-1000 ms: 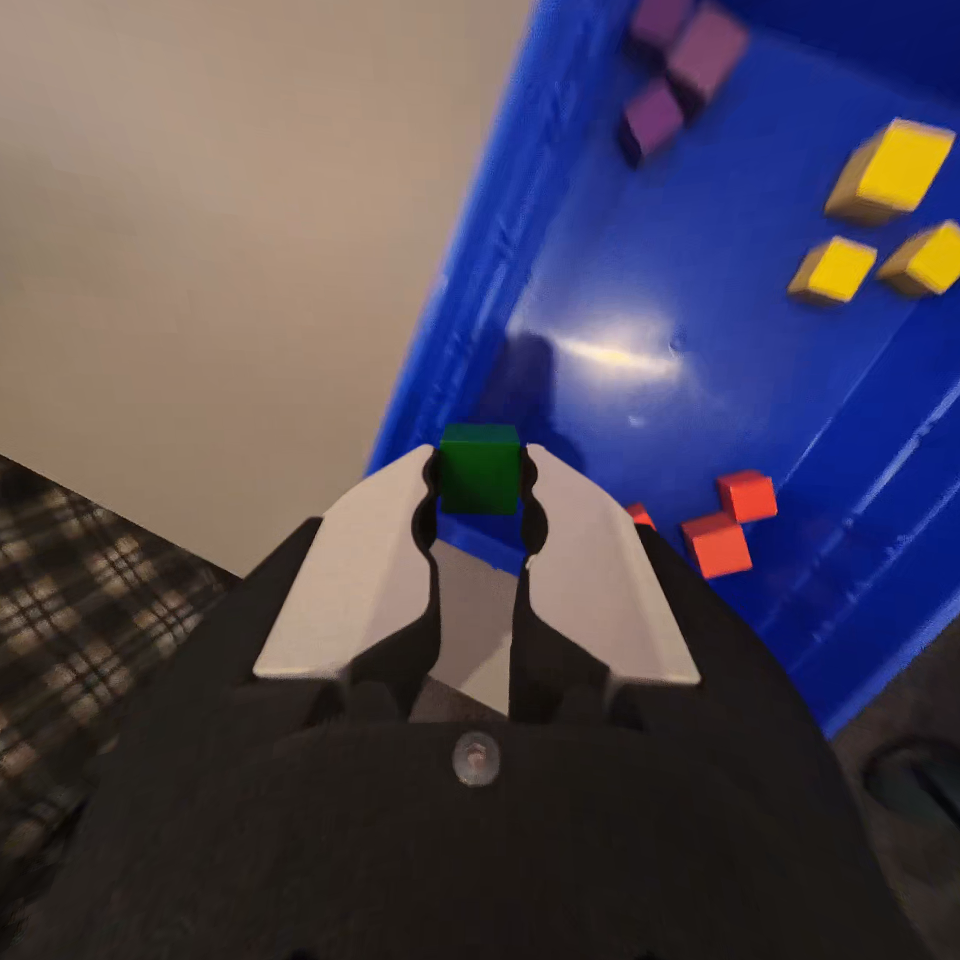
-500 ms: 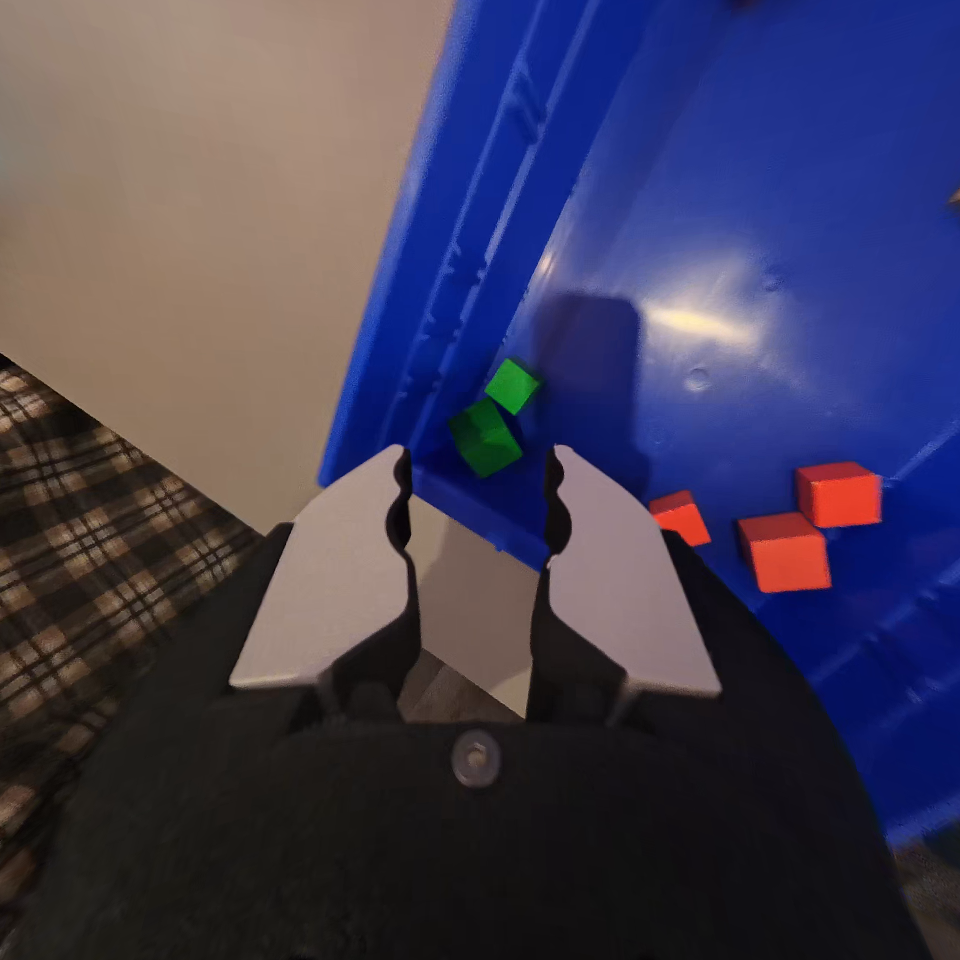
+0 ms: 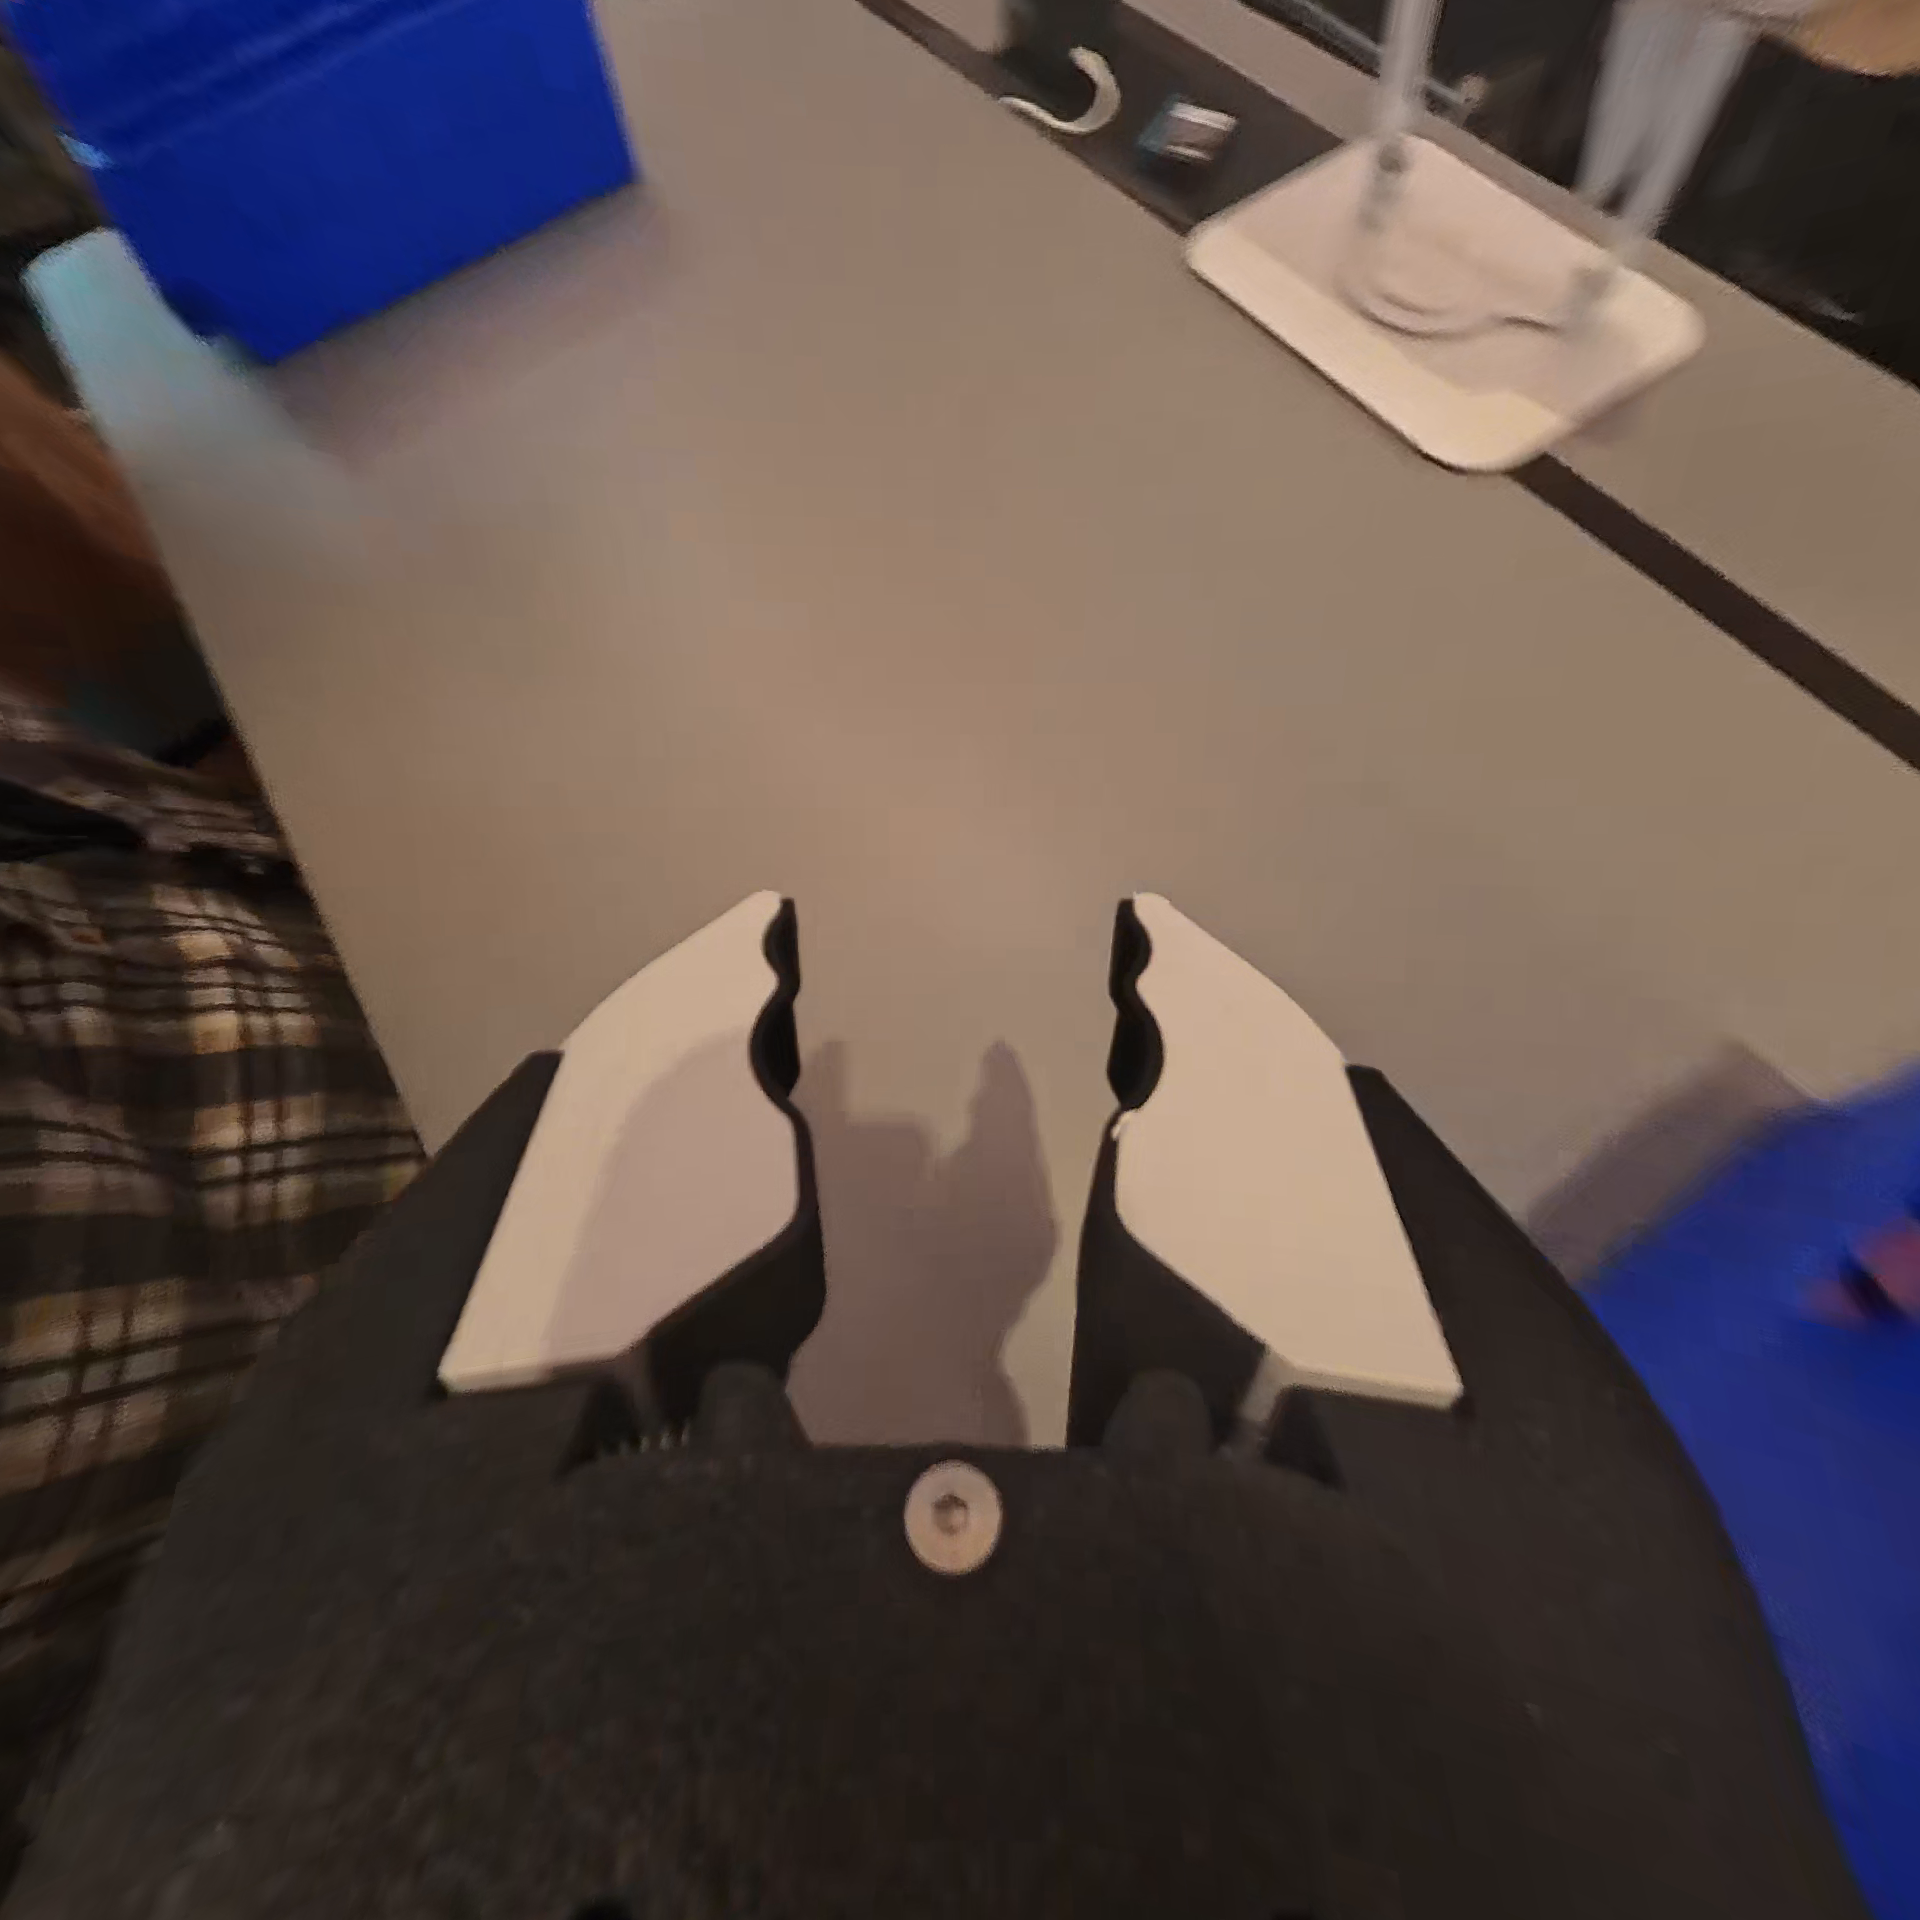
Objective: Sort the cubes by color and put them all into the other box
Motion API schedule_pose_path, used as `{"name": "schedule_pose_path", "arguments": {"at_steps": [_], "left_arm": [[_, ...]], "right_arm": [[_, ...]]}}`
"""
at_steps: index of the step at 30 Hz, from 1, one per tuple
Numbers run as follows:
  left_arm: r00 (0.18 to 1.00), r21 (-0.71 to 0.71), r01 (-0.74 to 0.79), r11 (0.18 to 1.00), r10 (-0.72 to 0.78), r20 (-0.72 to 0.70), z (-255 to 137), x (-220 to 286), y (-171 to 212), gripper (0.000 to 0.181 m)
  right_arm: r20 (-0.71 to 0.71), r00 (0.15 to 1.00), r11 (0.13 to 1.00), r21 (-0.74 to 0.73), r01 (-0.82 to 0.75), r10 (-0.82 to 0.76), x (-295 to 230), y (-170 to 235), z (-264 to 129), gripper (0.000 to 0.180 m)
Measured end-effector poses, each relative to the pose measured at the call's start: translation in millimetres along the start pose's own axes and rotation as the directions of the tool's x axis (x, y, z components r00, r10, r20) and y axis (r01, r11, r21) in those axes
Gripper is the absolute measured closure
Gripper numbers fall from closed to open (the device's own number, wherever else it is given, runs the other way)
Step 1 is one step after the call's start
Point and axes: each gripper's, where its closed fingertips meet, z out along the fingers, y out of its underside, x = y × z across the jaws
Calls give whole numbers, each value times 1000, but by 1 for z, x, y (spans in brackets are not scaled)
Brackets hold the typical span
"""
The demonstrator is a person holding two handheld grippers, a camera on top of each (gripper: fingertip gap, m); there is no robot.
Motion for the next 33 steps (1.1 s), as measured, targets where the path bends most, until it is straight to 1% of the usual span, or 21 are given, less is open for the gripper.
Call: {"name": "schedule_pose_path", "arguments": {"at_steps": [2, 3, 5, 7, 9, 11, 16, 19, 21, 23, 24, 29, 31, 33], "left_arm": [[999, -142, 41, 989, -37, 27, 2, -18, 40, 110], [996, -219, 87, 972, -79, 45, 4, -25, 59, 112], [979, -367, 204, 908, -188, 78, 11, -31, 94, 112], [956, -484, 291, 825, -268, 119, 17, -30, 121, 113], [934, -543, 354, 761, -318, 164, 23, -31, 136, 116], [907, -563, 412, 717, -380, 180, 31, -31, 141, 120], [823, -636, 533, 558, -514, 240, 41, -32, 158, 120], [776, -642, 595, 483, -555, 301, 43, -36, 169, 122], [734, -624, 640, 448, -599, 322, 45, -35, 173, 123], [688, -587, 687, 429, -644, 334, 48, -35, 174, 124], [660, -562, 713, 419, -673, 335, 50, -34, 175, 127], [529, -461, 808, 366, -795, 297, 61, -24, 176, 134], [495, -425, 838, 344, -807, 322, 60, -25, 183, 134], [480, -411, 851, 325, -801, 359, 57, -27, 191, 134]], "right_arm": [[96, 995, 999, 38, 12, -15, -16, -7, 34, 124], [130, 991, 998, 56, 19, -26, -22, -11, 49, 126], [194, 980, 996, 89, 28, -45, -32, -16, 77, 128], [255, 966, 995, 97, 25, -49, -40, -20, 101, 128], [302, 952, 994, 109, 21, -53, -46, -23, 118, 128], [344, 937, 992, 126, 12, -55, -49, -26, 130, 129], [414, 910, 985, 166, -47, -27, -47, -24, 142, 131], [450, 893, 978, 185, -94, 1, -45, -21, 143, 131], [471, 882, 975, 193, -111, 8, -45, -21, 141, 131], [479, 878, 975, 194, -107, 1, -45, -19, 139, 131], [479, 878, 976, 194, -101, -4, -45, -19, 138, 131], [498, 867, 977, 191, -92, -15, -47, -14, 137, 131], [503, 864, 978, 188, -93, -14, -47, -12, 137, 131], [512, 859, 978, 184, -96, -12, -47, -10, 135, 131]]}}
